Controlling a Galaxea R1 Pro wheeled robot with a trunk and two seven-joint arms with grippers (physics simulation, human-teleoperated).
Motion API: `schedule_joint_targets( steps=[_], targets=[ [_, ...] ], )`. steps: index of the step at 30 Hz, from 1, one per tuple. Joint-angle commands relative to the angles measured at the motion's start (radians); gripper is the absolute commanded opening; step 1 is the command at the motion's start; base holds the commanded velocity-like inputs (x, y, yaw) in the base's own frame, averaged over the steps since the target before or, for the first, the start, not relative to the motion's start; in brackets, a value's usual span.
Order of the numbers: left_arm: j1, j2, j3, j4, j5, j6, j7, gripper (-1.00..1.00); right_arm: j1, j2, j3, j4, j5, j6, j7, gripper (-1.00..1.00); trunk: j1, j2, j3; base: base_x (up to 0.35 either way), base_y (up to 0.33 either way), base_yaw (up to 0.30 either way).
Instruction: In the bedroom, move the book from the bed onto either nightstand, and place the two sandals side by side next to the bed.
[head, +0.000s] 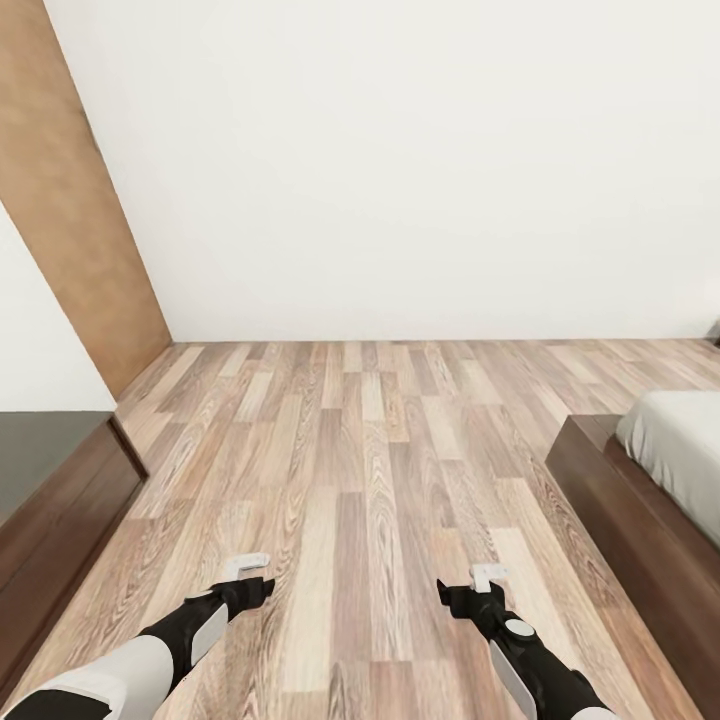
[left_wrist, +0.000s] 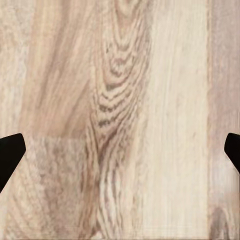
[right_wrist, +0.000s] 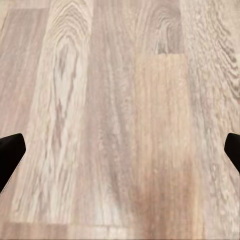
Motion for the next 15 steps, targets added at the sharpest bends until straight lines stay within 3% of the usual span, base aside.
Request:
schedule_joint_targets(
  steps=[1, 15],
  targets=[
    [0.000, 0.001, -0.008, -0.002, 0.010, 0.005, -0.001, 1.00, -0.001, -0.001, 0.006, 0.000, -0.010, -0.002, 0.000, 1.00, 0.000, 0.000, -0.001, 0.335, 0.000, -0.001],
    [0.000, 0.001, -0.008, -0.002, 0.010, 0.005, -0.001, 1.00, -0.001, -0.001, 0.006, 0.000, -0.010, -0.002, -0.001, 1.00, 0.000, 0.000, -0.001, 0.335, 0.000, 0.000]
  ],
)
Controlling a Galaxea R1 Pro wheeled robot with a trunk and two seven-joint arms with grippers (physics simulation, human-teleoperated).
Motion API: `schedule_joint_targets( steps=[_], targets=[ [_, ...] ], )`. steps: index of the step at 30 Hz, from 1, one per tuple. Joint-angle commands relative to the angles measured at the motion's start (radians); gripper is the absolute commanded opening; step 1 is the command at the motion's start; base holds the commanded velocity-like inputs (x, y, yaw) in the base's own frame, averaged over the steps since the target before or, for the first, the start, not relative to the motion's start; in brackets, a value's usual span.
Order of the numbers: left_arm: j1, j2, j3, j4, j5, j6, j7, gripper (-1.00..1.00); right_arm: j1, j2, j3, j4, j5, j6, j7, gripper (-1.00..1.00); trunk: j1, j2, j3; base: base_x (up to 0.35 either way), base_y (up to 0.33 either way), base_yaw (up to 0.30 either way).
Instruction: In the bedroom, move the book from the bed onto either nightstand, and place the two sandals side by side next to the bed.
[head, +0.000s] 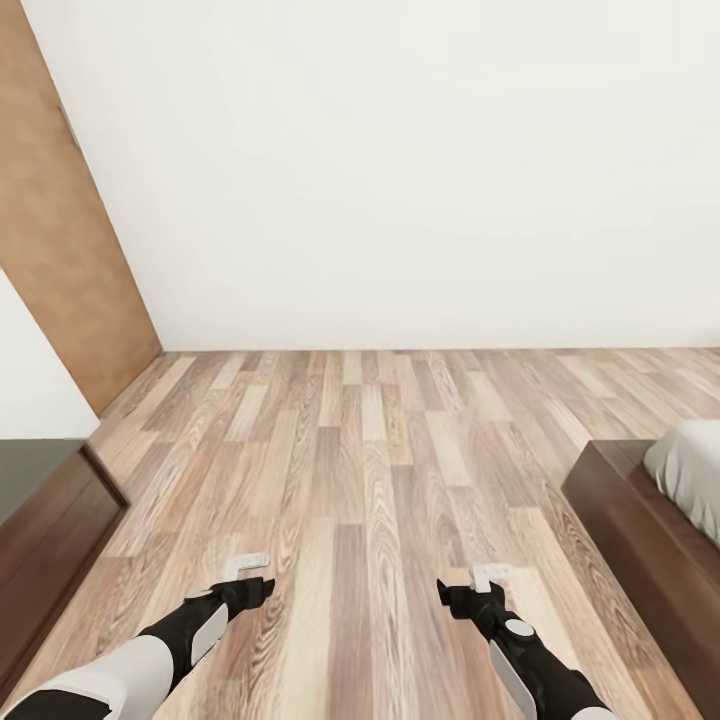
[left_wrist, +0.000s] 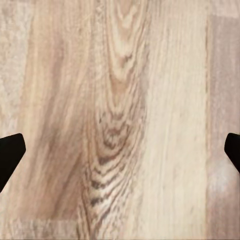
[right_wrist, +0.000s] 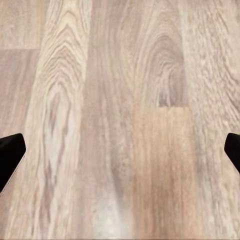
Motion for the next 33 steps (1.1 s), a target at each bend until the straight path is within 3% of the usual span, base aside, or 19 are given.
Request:
schedule_joint_targets(
  steps=[1, 33],
  targets=[
    [0.000, 0.001, -0.008, -0.001, 0.010, 0.005, -0.001, 1.00, -0.001, -0.001, 0.006, 0.000, -0.010, -0.002, 0.000, 1.00, 0.000, 0.000, -0.001, 0.335, 0.000, 0.000],
    [0.000, 0.001, -0.008, -0.001, 0.010, 0.005, -0.001, 1.00, -0.001, -0.001, 0.007, 0.001, -0.010, -0.002, 0.001, 1.00, 0.000, 0.000, -0.001, 0.335, 0.000, 0.000]
  ],
)
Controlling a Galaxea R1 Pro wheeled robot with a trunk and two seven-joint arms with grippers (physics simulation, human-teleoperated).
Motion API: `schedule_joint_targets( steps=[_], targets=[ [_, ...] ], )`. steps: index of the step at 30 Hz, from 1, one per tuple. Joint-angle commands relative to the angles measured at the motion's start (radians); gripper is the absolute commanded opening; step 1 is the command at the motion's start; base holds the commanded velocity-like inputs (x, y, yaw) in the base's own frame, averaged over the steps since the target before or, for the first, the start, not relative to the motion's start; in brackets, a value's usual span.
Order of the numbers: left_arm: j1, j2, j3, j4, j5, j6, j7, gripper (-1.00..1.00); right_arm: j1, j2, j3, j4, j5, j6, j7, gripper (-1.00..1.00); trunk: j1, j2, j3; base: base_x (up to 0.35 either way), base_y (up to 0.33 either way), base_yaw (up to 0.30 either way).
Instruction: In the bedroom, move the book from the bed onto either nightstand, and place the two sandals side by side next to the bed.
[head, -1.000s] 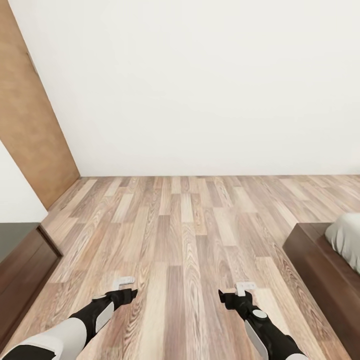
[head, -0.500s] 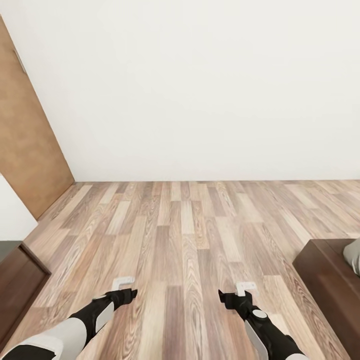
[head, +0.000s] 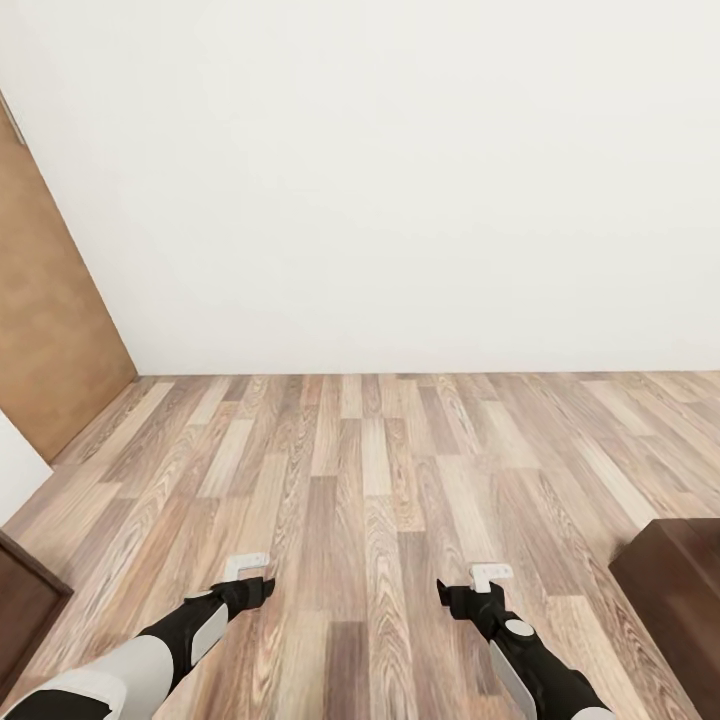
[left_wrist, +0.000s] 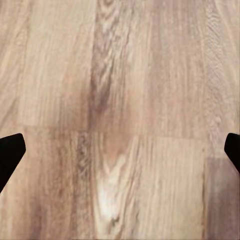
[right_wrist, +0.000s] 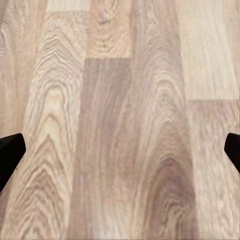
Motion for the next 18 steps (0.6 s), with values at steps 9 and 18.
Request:
schedule_joint_targets(
  steps=[9, 18],
  targets=[
    [0.000, 0.001, -0.008, -0.002, 0.010, 0.005, -0.001, 1.00, -0.001, -0.001, 0.006, 0.000, -0.011, -0.002, 0.000, 1.00, 0.000, 0.000, -0.001, 0.335, 0.000, -0.030],
    [0.000, 0.001, -0.008, -0.002, 0.010, 0.005, -0.001, 1.00, -0.001, -0.001, 0.005, 0.000, -0.010, -0.002, 0.000, 1.00, 0.000, 0.000, -0.001, 0.335, 0.017, -0.110]
  ],
)
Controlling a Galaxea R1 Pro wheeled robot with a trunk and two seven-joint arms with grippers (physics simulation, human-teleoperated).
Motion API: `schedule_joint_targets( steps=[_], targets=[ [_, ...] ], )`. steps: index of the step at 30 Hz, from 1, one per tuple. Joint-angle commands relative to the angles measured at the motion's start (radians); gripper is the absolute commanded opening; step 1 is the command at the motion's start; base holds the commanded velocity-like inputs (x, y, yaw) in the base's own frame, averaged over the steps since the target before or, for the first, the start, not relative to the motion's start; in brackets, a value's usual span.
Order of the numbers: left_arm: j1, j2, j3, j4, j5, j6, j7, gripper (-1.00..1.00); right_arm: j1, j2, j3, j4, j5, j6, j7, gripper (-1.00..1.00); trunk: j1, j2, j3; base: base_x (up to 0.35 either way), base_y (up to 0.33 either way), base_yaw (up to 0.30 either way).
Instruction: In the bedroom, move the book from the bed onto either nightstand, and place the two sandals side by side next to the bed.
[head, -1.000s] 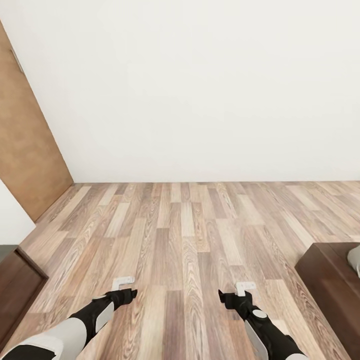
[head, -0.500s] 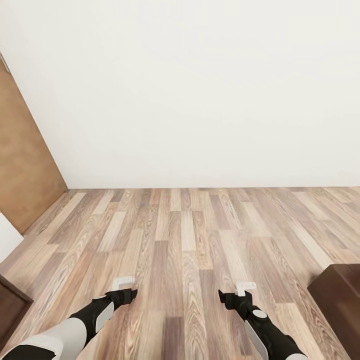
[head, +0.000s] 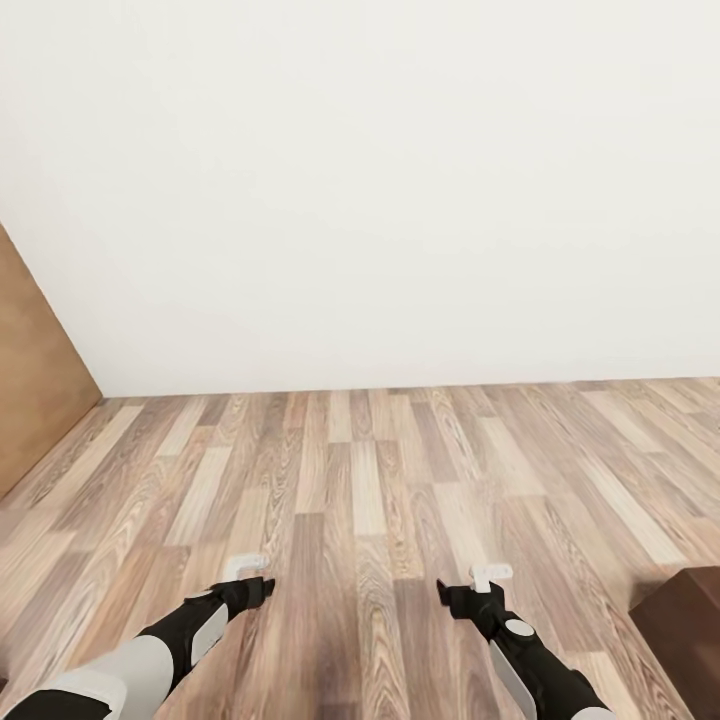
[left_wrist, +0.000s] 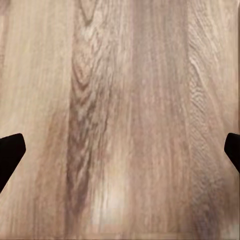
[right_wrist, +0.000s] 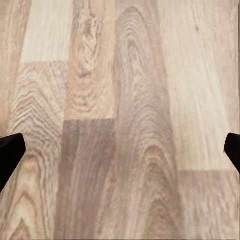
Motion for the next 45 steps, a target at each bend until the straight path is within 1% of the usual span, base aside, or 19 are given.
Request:
schedule_joint_targets(
  steps=[1, 21, 39, 45],
  targets=[
    [0.000, 0.001, -0.007, -0.002, 0.010, 0.005, -0.001, 1.00, -0.001, -0.001, 0.006, 0.000, -0.010, -0.002, 0.000, 1.00, 0.000, 0.000, -0.001, 0.335, 0.059, -0.127],
    [0.000, 0.001, -0.007, -0.002, 0.010, 0.005, -0.001, 1.00, -0.001, -0.001, 0.006, 0.001, -0.010, -0.002, 0.000, 1.00, 0.000, 0.000, -0.001, 0.335, 0.075, -0.149],
    [0.000, 0.001, -0.007, -0.002, 0.012, 0.005, -0.001, 1.00, -0.001, -0.001, 0.006, 0.000, -0.011, -0.001, 0.001, 1.00, 0.000, 0.000, -0.001, 0.334, 0.076, -0.258],
    [0.000, 0.001, -0.007, -0.002, 0.013, 0.005, -0.001, 1.00, -0.001, -0.001, 0.006, 0.000, -0.010, -0.001, 0.002, 1.00, 0.000, 0.000, -0.001, 0.178, 0.008, -0.270]
  ],
)
